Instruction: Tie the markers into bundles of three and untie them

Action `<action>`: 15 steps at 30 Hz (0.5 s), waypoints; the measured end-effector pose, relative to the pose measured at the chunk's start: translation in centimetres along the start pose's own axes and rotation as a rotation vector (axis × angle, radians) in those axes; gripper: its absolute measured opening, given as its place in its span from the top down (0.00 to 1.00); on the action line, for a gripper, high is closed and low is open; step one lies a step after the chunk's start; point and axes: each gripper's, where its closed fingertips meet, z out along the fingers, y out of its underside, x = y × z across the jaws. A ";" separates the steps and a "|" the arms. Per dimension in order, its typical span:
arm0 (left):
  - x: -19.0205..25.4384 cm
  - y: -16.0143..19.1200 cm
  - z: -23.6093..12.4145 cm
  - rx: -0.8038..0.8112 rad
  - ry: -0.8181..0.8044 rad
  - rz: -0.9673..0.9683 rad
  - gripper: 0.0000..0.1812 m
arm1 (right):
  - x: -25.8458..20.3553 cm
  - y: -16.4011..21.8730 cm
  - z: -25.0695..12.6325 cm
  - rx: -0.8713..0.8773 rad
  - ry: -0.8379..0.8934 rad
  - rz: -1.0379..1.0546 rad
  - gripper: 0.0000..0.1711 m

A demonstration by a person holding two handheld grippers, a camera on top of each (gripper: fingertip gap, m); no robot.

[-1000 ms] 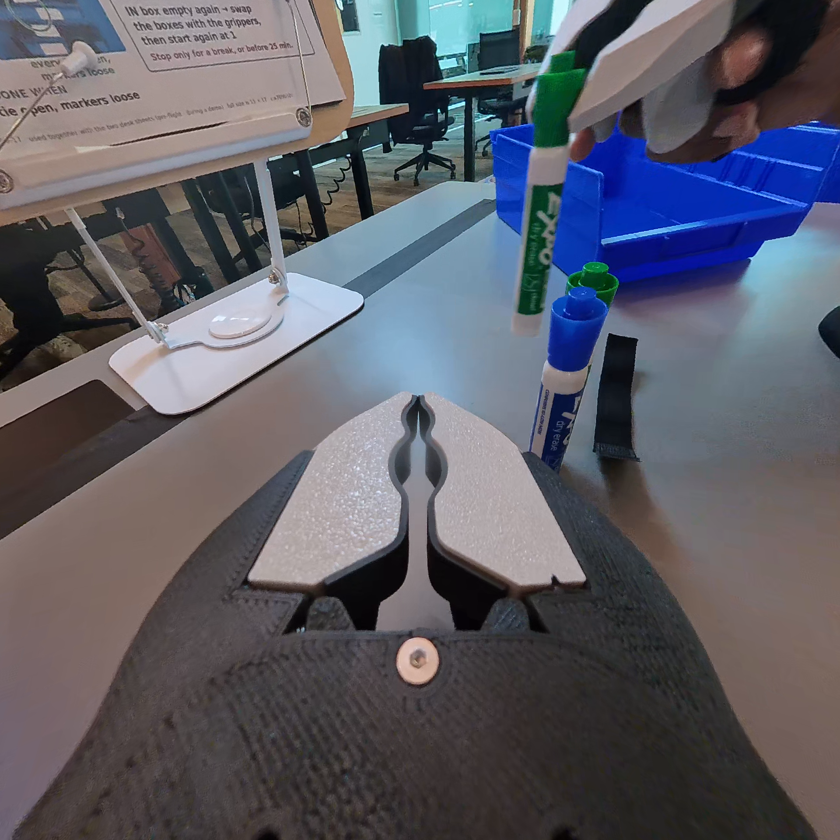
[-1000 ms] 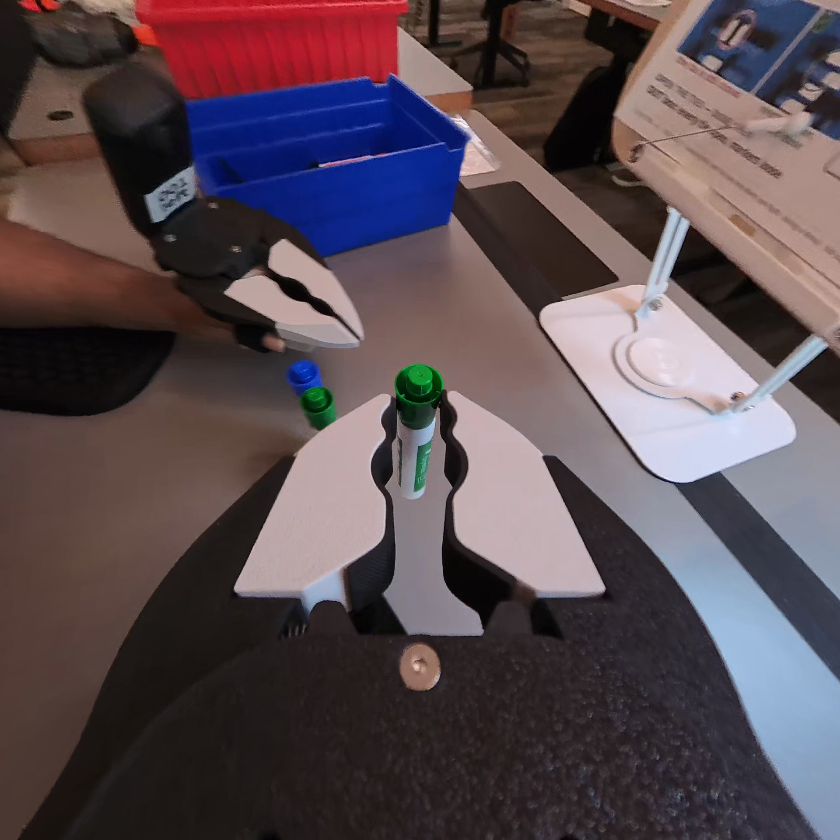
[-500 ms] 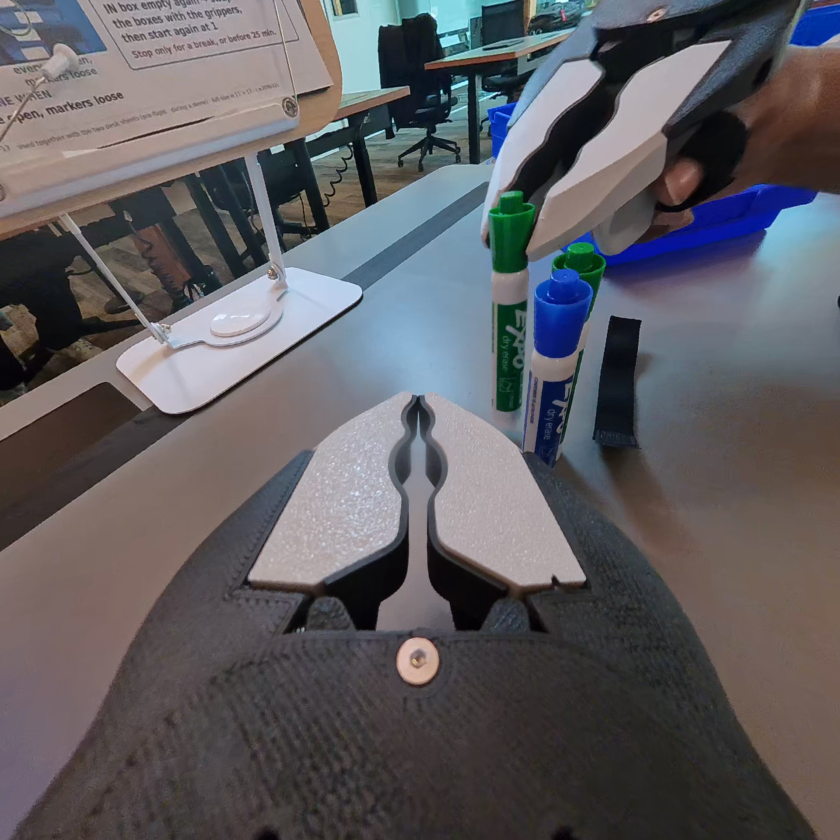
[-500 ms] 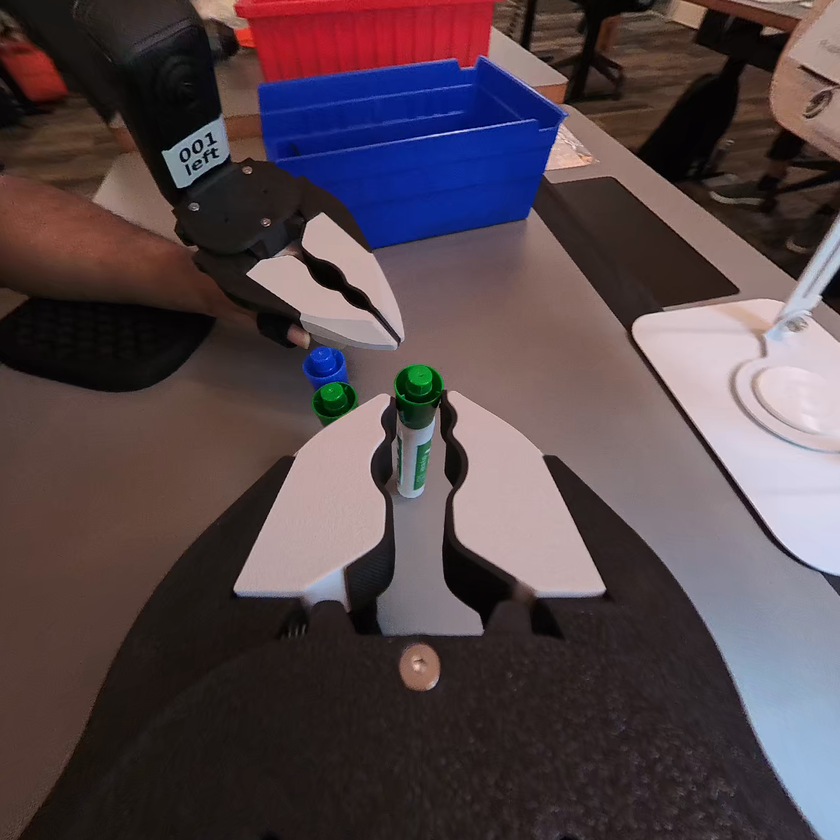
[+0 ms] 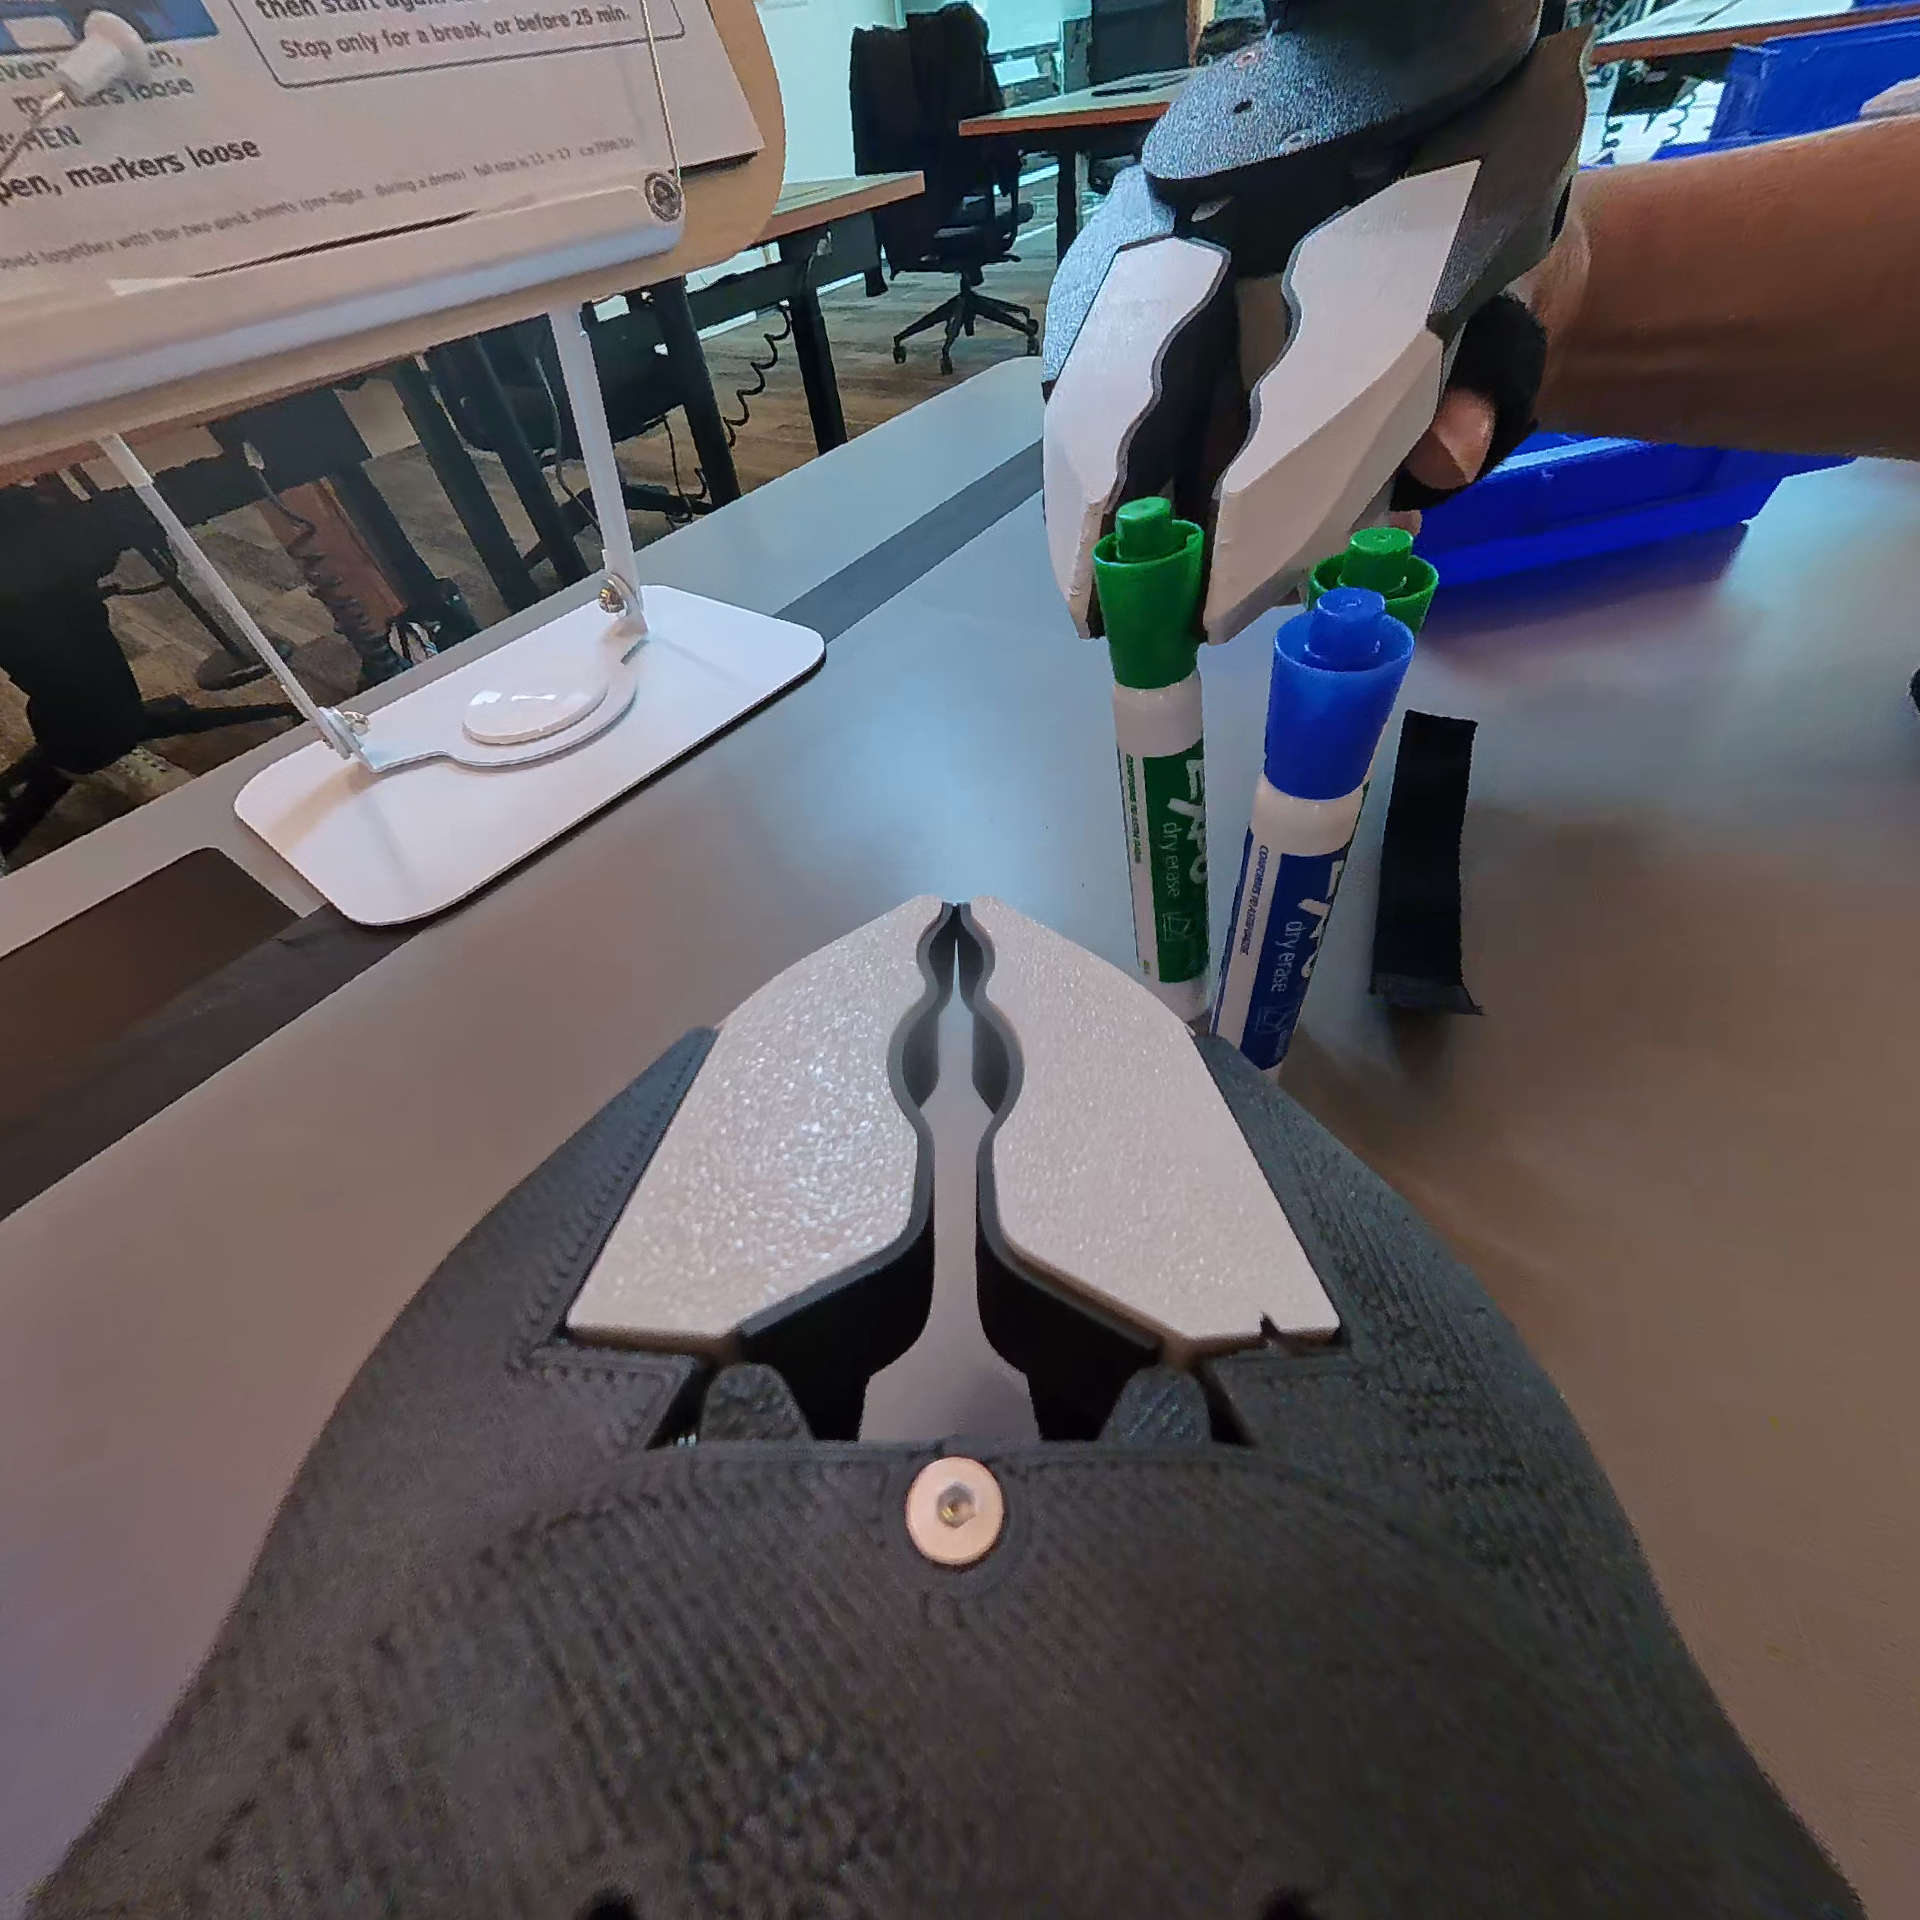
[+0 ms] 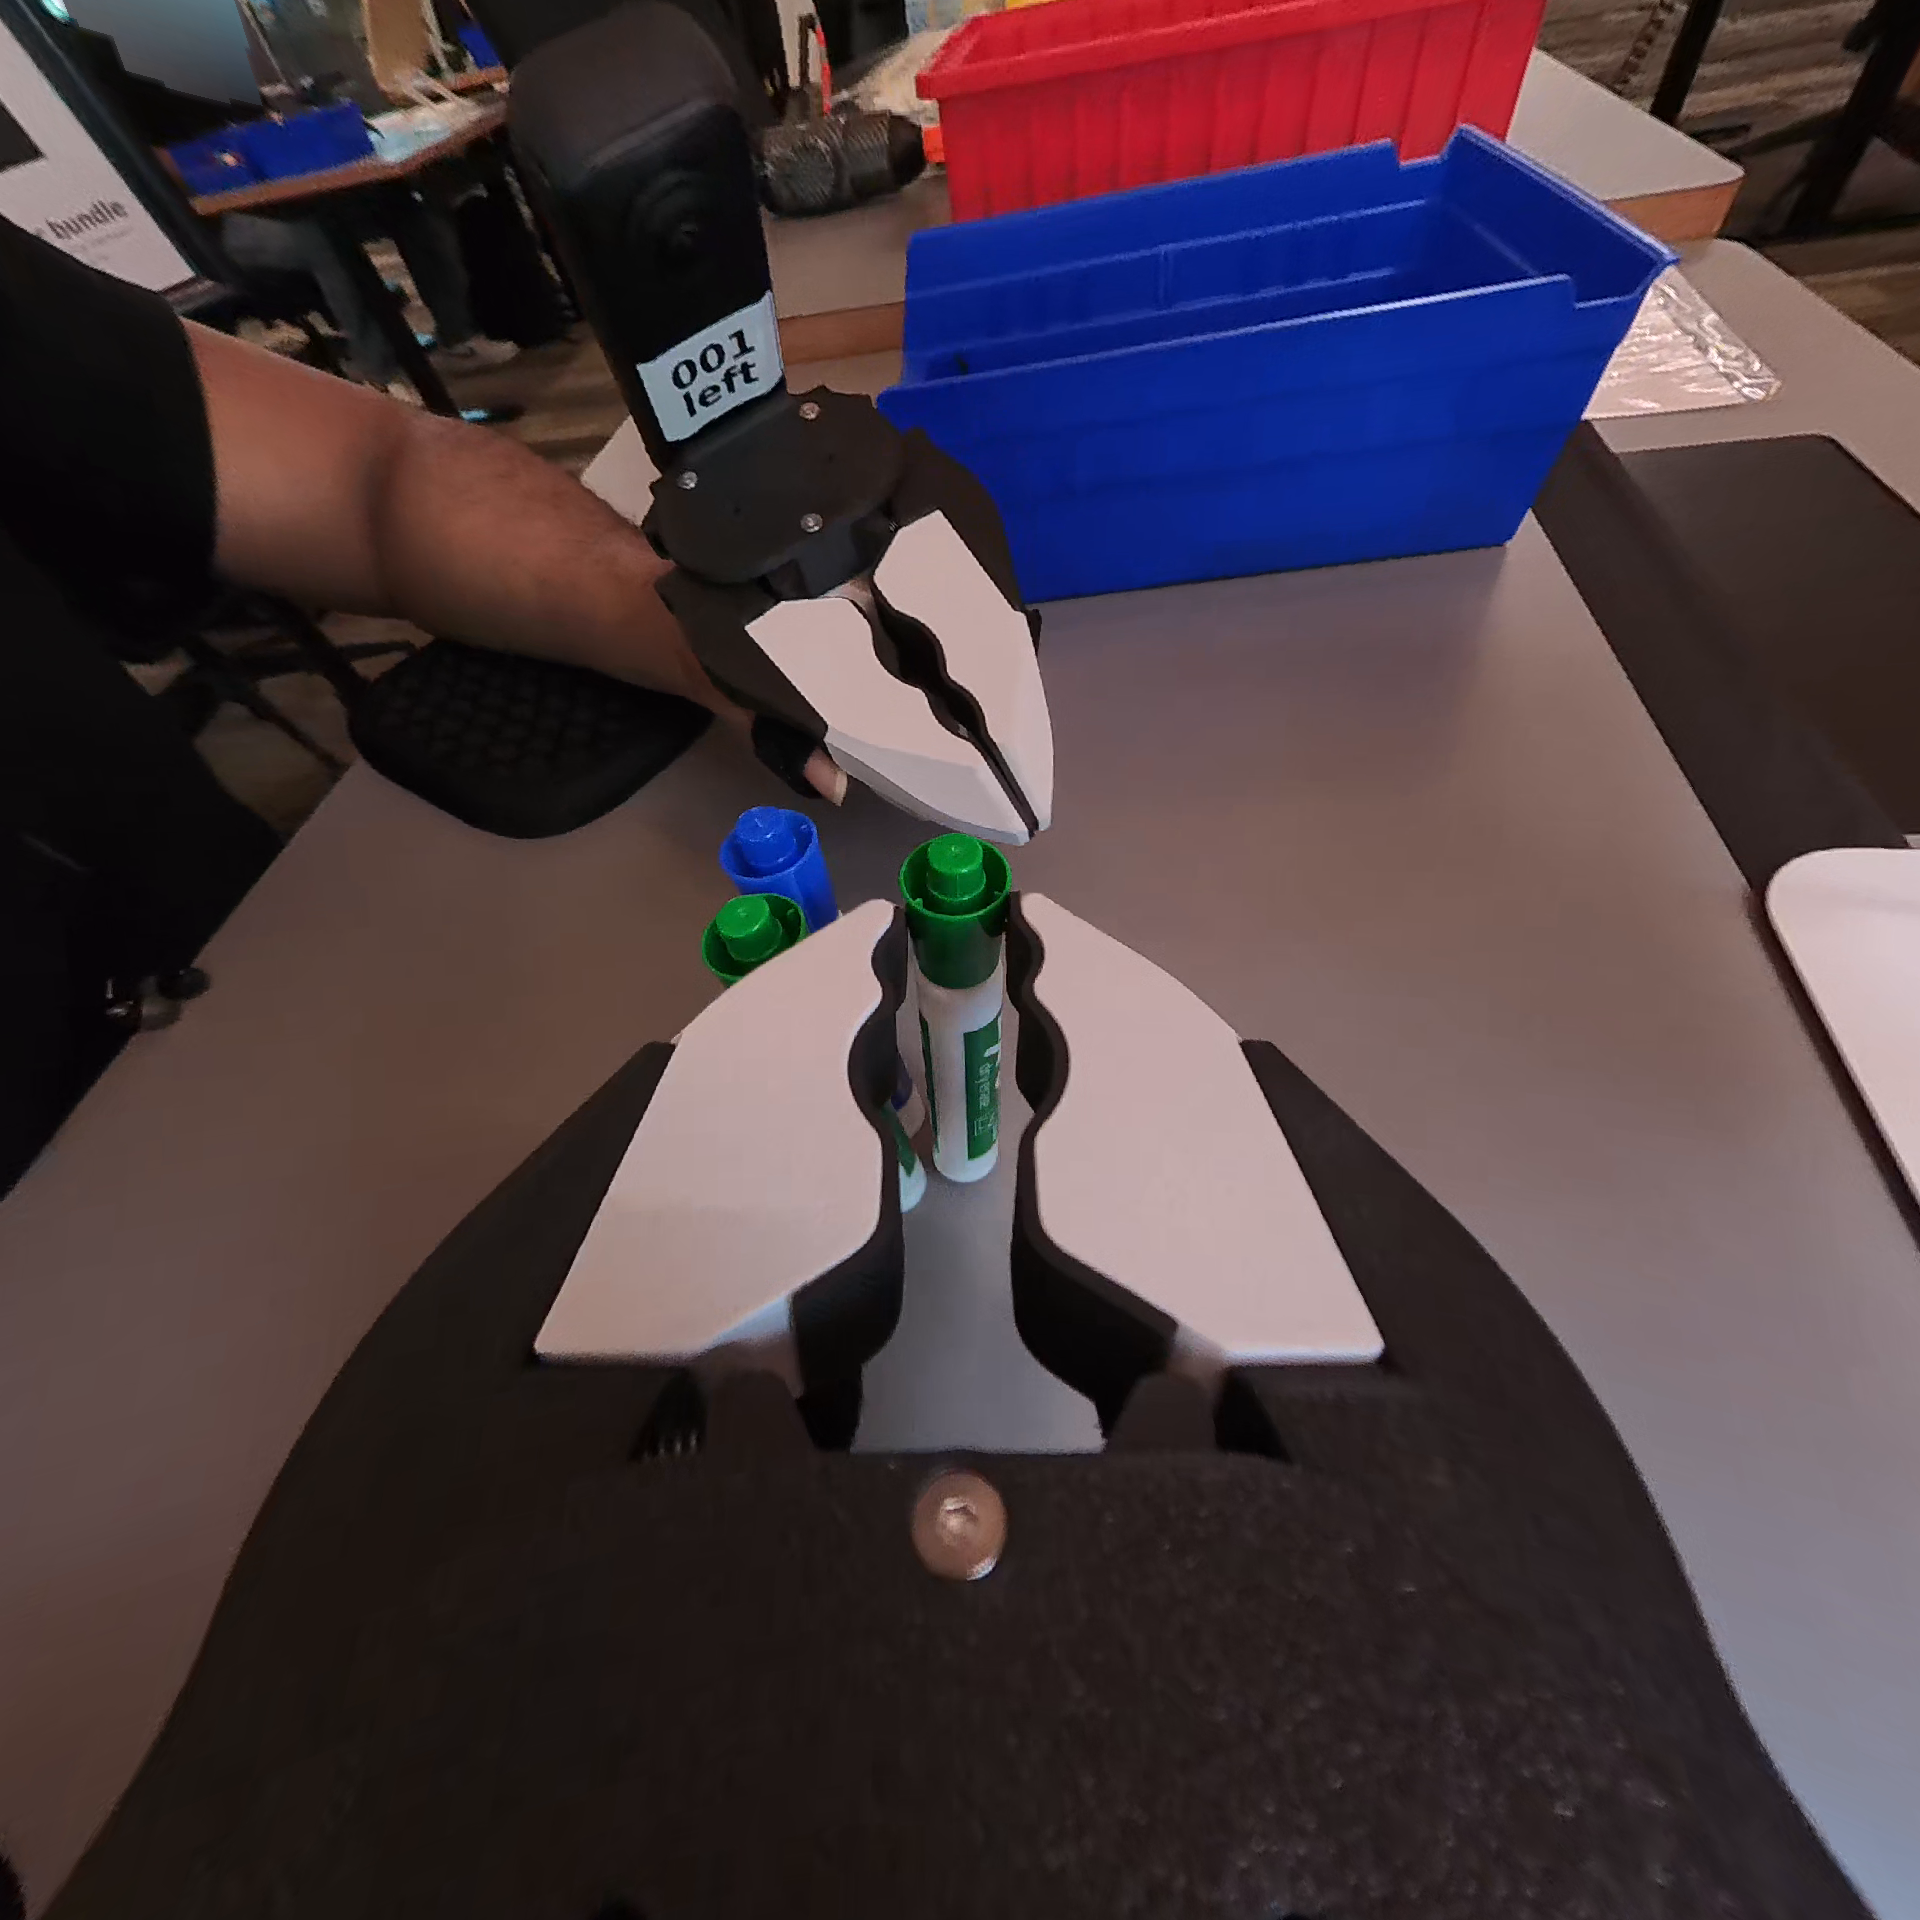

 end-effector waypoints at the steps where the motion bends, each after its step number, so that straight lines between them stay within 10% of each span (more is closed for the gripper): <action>1: 0.0 0.0 0.0 -0.001 0.001 -0.001 1.00 | 0.0 0.0 0.0 0.006 -0.006 -0.001 0.90; 15: -0.1 0.3 0.1 -0.010 0.005 -0.011 1.00 | -0.6 0.1 -0.1 -0.019 -0.072 -0.010 0.89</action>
